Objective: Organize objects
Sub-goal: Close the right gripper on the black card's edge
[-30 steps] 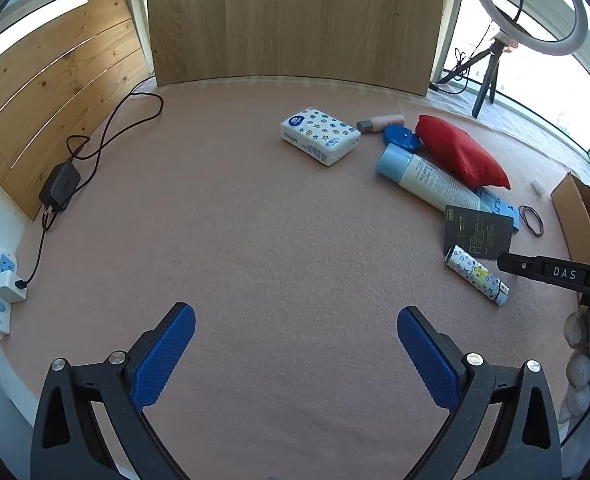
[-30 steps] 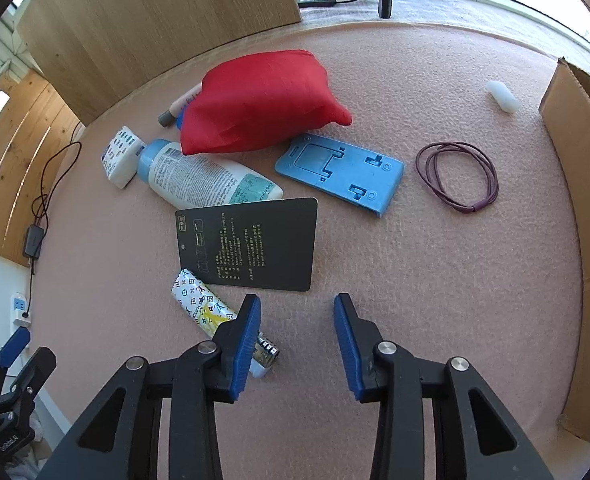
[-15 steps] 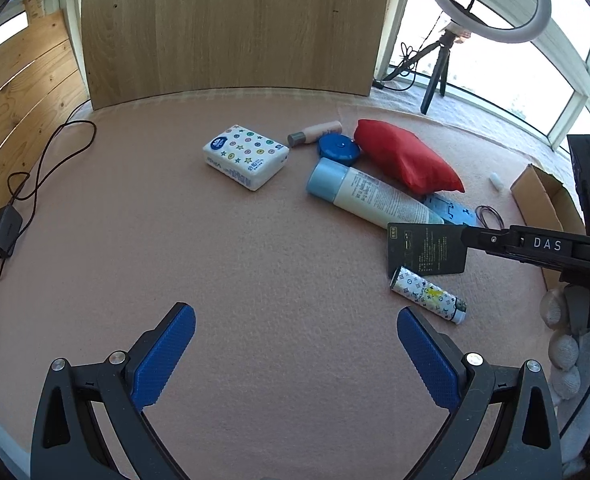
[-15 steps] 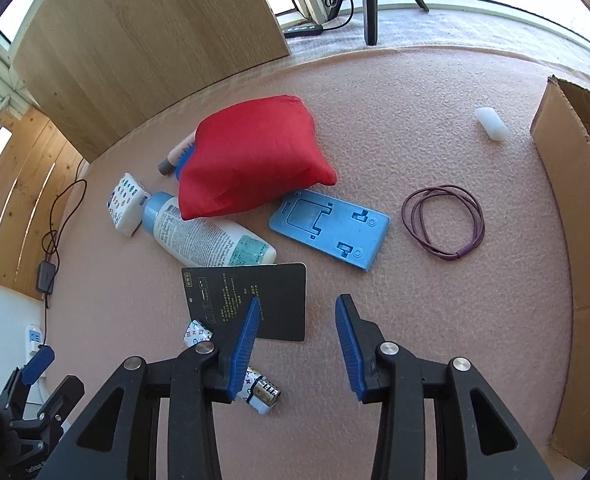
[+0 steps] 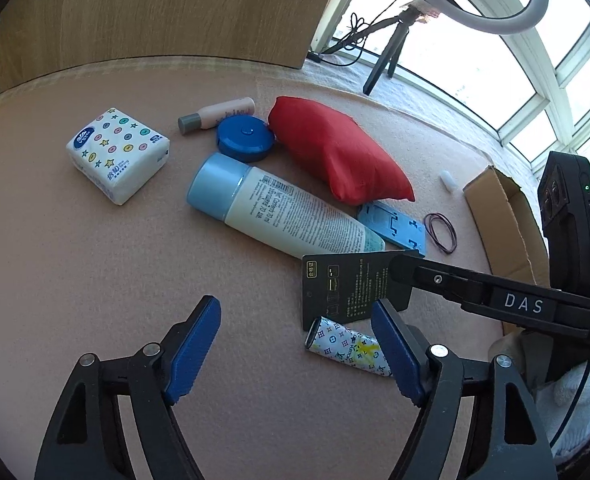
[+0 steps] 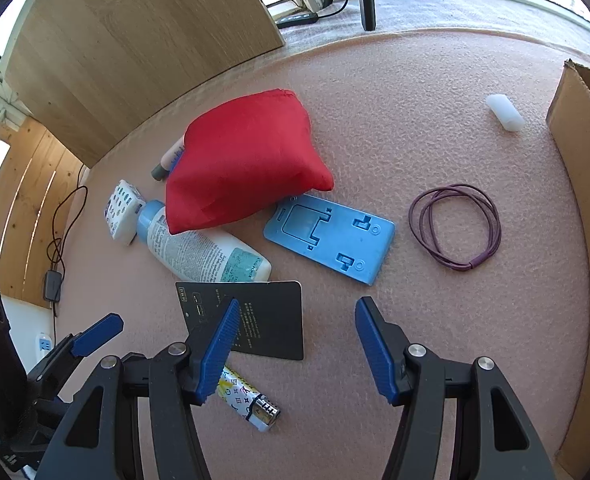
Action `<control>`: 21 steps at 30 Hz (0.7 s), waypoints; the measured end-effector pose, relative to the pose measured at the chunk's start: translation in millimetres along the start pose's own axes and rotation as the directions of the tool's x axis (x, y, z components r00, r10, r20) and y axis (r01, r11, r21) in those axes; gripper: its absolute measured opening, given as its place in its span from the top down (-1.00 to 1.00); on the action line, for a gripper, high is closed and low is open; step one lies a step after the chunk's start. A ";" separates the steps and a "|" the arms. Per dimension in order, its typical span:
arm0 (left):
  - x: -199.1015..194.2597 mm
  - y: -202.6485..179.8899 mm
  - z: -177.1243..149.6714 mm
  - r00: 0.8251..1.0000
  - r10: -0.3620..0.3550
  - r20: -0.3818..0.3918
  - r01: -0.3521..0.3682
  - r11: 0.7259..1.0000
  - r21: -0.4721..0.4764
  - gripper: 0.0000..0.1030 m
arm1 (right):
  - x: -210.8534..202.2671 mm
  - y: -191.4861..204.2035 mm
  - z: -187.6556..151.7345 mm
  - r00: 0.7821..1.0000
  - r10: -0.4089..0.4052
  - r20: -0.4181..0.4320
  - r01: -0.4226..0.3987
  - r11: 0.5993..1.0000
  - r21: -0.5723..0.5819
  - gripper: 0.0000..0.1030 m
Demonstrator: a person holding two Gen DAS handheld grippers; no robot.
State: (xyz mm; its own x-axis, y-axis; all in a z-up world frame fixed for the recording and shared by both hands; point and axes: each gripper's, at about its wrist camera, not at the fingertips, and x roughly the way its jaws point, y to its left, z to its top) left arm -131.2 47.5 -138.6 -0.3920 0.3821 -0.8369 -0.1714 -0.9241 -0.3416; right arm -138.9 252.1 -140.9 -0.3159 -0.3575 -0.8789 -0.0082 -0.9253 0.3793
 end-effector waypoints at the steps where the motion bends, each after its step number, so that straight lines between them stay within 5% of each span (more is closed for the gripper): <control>1: 4.0 -0.7 1.7 1.000 -0.005 -0.006 0.005 1.000 0.001 -0.50 | 1.1 0.4 0.6 1.000 0.003 -0.003 -0.003 1.000 -0.002 -0.09; 10: 26.1 -4.0 2.4 0.996 -0.067 -0.054 0.068 0.998 0.016 0.01 | 8.2 6.2 4.6 0.999 0.025 -0.027 -0.026 0.999 -0.022 0.10; 21: 27.2 -7.9 0.6 0.995 -0.087 -0.052 0.088 0.996 0.012 0.18 | 11.4 13.1 0.5 0.998 0.046 -0.050 -0.047 0.999 -0.025 0.41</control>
State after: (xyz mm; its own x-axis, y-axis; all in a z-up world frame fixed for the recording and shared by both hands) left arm -141.0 65.2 -158.4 -0.3278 0.4603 -0.8250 -0.2157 -0.8867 -0.4090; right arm -143.1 236.0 -145.7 -0.2677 -0.4057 -0.8739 0.0303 -0.9101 0.4132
